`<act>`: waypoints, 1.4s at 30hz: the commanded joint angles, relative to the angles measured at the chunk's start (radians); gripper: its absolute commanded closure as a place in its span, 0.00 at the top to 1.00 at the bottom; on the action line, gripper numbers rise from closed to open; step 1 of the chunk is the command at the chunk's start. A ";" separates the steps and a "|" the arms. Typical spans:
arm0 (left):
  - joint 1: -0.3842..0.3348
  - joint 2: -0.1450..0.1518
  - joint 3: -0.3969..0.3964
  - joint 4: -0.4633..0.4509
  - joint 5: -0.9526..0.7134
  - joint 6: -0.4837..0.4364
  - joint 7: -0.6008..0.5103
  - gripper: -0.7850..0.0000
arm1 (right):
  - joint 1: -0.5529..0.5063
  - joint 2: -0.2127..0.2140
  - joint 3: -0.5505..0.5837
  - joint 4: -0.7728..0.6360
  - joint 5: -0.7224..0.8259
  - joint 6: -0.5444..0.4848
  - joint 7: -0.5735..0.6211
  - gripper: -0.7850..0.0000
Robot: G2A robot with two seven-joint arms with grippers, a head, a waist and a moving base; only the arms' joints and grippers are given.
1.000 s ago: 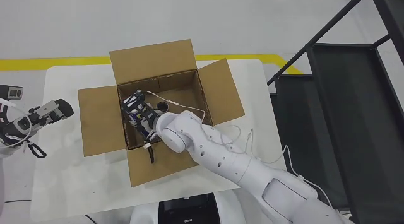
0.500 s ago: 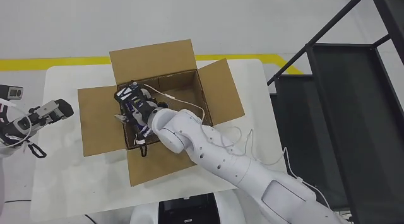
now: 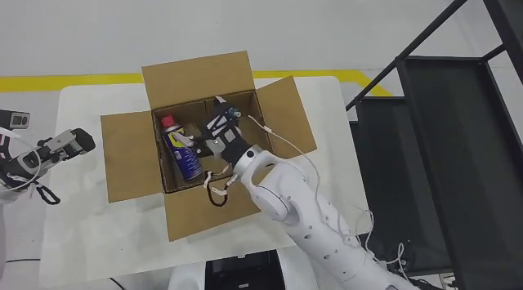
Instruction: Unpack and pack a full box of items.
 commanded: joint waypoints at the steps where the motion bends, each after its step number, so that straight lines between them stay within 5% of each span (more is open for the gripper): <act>1: 0.000 0.000 0.000 0.000 0.000 0.000 0.000 1.00 | -0.040 0.009 0.025 -0.024 -0.012 -0.030 -0.052 1.00; 7: 0.000 0.000 0.000 0.000 0.000 0.000 0.000 1.00 | -0.142 0.030 0.092 -0.080 -0.018 -0.067 -0.127 1.00; 15: 0.001 0.000 0.000 -0.003 0.000 0.003 0.006 1.00 | -0.296 0.053 0.220 -0.174 0.180 -0.127 -0.165 1.00; 21: 0.030 0.010 -0.035 -0.055 -0.043 0.145 -0.033 1.00 | -0.380 0.067 0.297 -0.220 0.411 -0.211 -0.138 1.00; 33: 0.121 0.048 -0.174 0.017 0.056 0.220 -0.237 1.00 | -0.502 0.094 0.432 -0.249 0.680 -0.270 -0.028 1.00; 42: 0.133 0.065 -0.182 0.042 0.121 0.194 -0.212 1.00 | -0.536 0.102 0.473 -0.262 0.752 -0.291 -0.026 1.00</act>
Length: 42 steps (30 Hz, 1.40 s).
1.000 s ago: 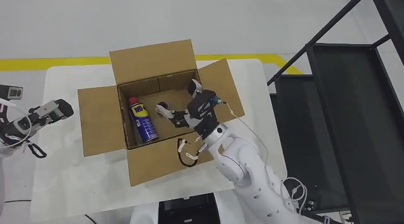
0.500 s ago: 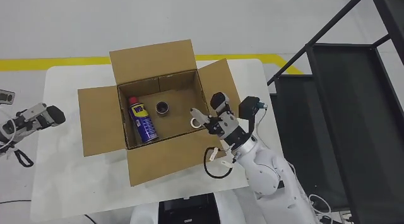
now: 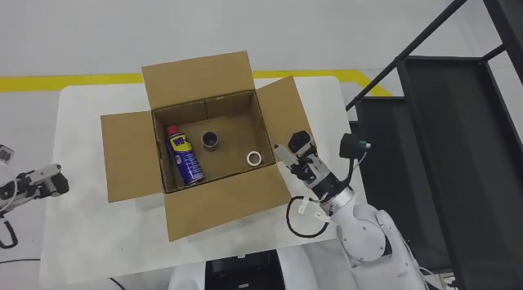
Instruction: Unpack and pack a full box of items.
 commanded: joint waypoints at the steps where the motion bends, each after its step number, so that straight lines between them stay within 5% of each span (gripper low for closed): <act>1: 0.000 0.000 0.000 0.000 -0.001 0.001 -0.001 1.00 | 0.000 0.000 0.000 0.000 -0.001 0.000 0.000 1.00; 26: 0.000 0.000 0.000 0.000 -0.001 0.001 -0.001 1.00 | 0.000 0.000 0.000 0.000 -0.001 0.000 0.000 1.00; 42: 0.145 -0.002 0.100 -0.097 -0.060 -0.038 0.038 1.00 | 0.000 0.000 0.000 0.000 -0.001 0.000 0.000 1.00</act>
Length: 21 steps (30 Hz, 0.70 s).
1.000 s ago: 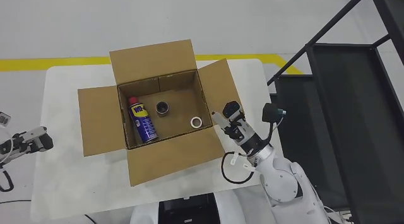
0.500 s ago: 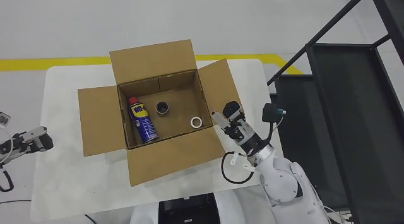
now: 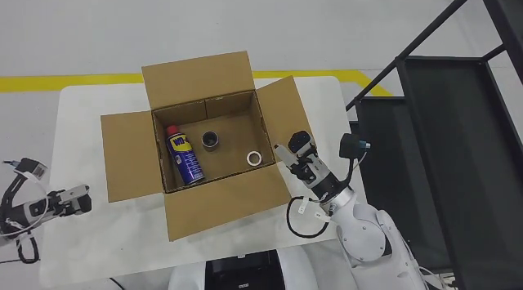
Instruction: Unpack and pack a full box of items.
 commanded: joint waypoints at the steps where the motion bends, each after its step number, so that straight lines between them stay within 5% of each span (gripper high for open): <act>1: 0.000 0.000 0.030 0.000 -0.016 -0.010 0.011 1.00 | 0.000 0.000 0.000 0.000 0.000 0.000 0.000 1.00; 11: -0.037 0.010 0.150 -0.042 -0.010 -0.071 0.072 1.00 | 0.000 0.000 0.000 0.000 0.000 0.000 0.000 1.00; 12: -0.040 0.012 0.159 -0.044 -0.006 -0.072 0.072 0.91 | 0.000 0.000 0.000 0.000 0.000 0.000 0.000 1.00; 14: -0.046 0.016 0.170 -0.039 -0.008 -0.076 0.077 0.36 | 0.000 0.000 0.000 0.000 0.000 0.000 0.000 1.00; 16: -0.052 0.020 0.175 -0.034 -0.014 -0.078 0.078 0.00 | 0.000 0.000 0.000 0.000 0.000 0.000 0.000 1.00; 21: -0.059 0.031 0.178 -0.030 -0.029 -0.085 0.085 0.00 | 0.000 0.000 0.000 0.000 0.000 0.000 0.000 1.00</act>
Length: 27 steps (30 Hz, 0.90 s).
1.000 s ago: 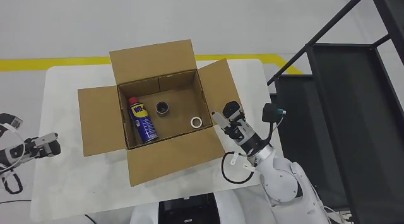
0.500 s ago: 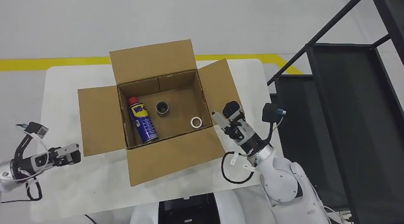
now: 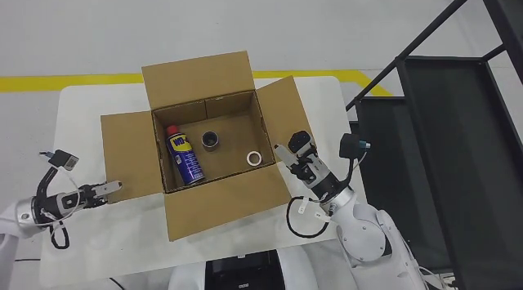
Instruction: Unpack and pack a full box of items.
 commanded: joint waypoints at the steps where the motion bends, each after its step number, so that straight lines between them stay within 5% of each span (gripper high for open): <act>1: -0.001 0.004 0.001 -0.003 -0.011 -0.002 0.002 0.00 | 0.000 0.000 0.000 0.000 0.000 0.000 0.000 1.00; 11: 0.004 0.033 0.027 -0.043 -0.036 0.044 -0.044 0.00 | 0.000 0.000 0.000 0.000 0.000 0.000 0.000 1.00; 27: 0.057 0.137 -0.020 -0.107 -0.125 0.154 -0.155 0.00 | 0.000 0.000 0.000 0.000 0.000 0.000 0.000 1.00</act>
